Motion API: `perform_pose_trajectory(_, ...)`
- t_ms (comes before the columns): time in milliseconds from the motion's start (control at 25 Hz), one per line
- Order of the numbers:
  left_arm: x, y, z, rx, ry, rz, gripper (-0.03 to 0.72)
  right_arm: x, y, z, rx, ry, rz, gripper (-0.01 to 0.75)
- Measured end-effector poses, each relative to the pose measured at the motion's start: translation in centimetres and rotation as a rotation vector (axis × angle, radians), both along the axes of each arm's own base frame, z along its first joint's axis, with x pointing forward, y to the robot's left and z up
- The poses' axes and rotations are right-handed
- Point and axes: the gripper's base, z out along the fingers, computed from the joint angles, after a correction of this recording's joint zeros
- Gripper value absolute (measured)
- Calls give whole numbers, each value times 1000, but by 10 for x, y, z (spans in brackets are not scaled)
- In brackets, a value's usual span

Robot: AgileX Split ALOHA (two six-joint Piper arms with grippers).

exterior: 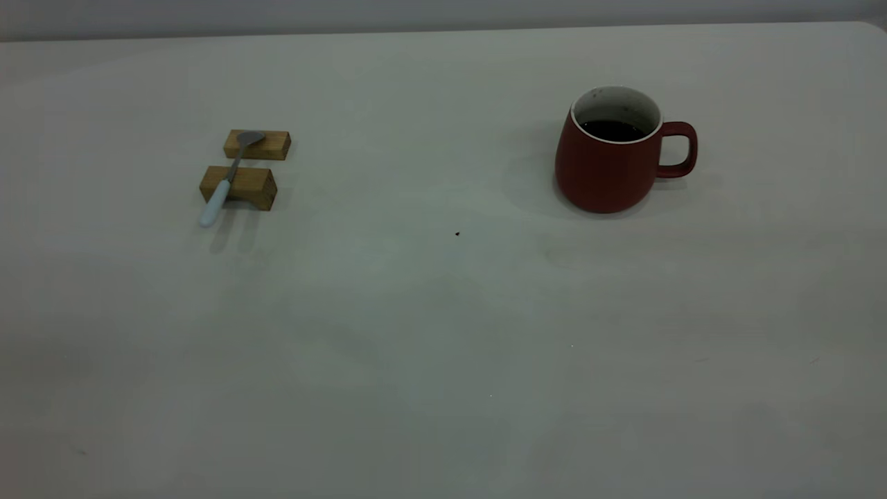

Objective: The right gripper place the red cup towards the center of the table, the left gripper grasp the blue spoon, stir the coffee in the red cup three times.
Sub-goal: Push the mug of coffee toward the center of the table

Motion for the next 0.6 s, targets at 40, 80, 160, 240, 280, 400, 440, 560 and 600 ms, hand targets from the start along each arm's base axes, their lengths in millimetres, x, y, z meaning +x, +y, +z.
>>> perform_pose_trajectory(40, 0, 0, 0, 0, 0, 0, 423, 0, 0, 0, 0, 0, 0, 572)
perform_pose_trajectory(80, 0, 0, 0, 0, 0, 0, 423, 0, 0, 0, 0, 0, 0, 572)
perform_pose_trajectory(160, 0, 0, 0, 0, 0, 0, 423, 0, 0, 0, 0, 0, 0, 572)
perform_pose_trajectory(240, 0, 0, 0, 0, 0, 0, 423, 0, 0, 0, 0, 0, 0, 572)
perform_pose_trajectory(280, 0, 0, 0, 0, 0, 0, 423, 0, 0, 0, 0, 0, 0, 572)
perform_pose_trajectory(400, 0, 0, 0, -1, 0, 1, 423, 0, 2, 0, 18, 1, 11, 572)
perform_pose_trajectory(440, 0, 0, 0, -1, 0, 1, 423, 0, 3, 0, 29, 1, 17, 572)
perform_pose_trajectory(560, 0, 0, 0, -1, 0, 1, 423, 0, 5, 0, 48, 2, 29, 572)
perform_pose_trajectory(600, 0, 0, 0, -1, 0, 1, 423, 0, 5, 0, 55, 8, 33, 572)
